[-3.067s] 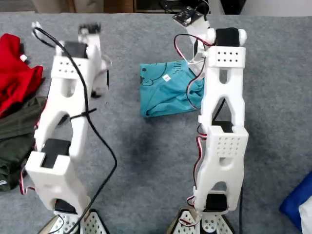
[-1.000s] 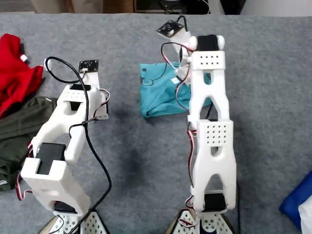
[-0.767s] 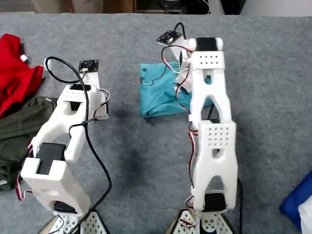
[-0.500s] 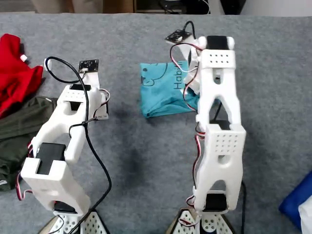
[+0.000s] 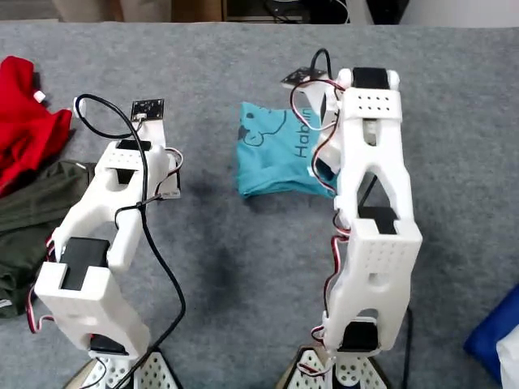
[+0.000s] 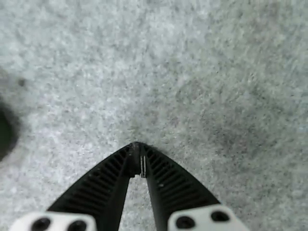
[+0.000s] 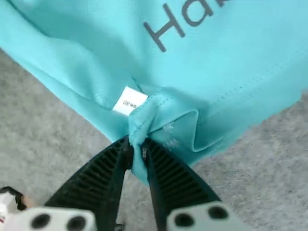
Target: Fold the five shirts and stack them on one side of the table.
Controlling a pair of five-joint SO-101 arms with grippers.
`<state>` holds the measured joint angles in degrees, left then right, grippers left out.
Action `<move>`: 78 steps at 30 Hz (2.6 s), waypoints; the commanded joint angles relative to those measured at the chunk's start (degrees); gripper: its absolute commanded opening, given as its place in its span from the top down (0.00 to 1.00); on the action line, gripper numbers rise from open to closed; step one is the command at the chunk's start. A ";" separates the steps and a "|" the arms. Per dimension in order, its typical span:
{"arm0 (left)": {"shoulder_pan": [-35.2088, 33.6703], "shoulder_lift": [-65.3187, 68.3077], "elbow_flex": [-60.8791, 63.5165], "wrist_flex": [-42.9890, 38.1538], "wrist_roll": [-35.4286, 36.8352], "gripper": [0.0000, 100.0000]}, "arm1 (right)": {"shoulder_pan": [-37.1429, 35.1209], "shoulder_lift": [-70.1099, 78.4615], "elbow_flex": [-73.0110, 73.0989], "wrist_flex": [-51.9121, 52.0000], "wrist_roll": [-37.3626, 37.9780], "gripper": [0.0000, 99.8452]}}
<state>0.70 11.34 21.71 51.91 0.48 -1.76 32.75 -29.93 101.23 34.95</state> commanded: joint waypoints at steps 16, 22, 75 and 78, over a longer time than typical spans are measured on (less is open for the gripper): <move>-0.26 -2.86 -0.09 -0.53 -0.09 0.98 | 1.71 -26.07 24.31 -10.99 26.73 0.76; -0.26 -2.86 -0.09 -0.53 -0.09 0.98 | 0.92 -27.03 20.97 -18.90 10.90 0.76; -0.26 -3.12 -0.09 -0.53 -0.09 0.98 | -0.92 35.91 -65.80 -11.25 -31.56 0.76; -0.18 -3.21 -0.62 -0.53 0.26 0.98 | -0.66 30.46 -65.80 -6.15 -31.56 0.76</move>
<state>0.70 11.34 21.71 51.91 0.48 -1.85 72.22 -92.97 91.03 2.68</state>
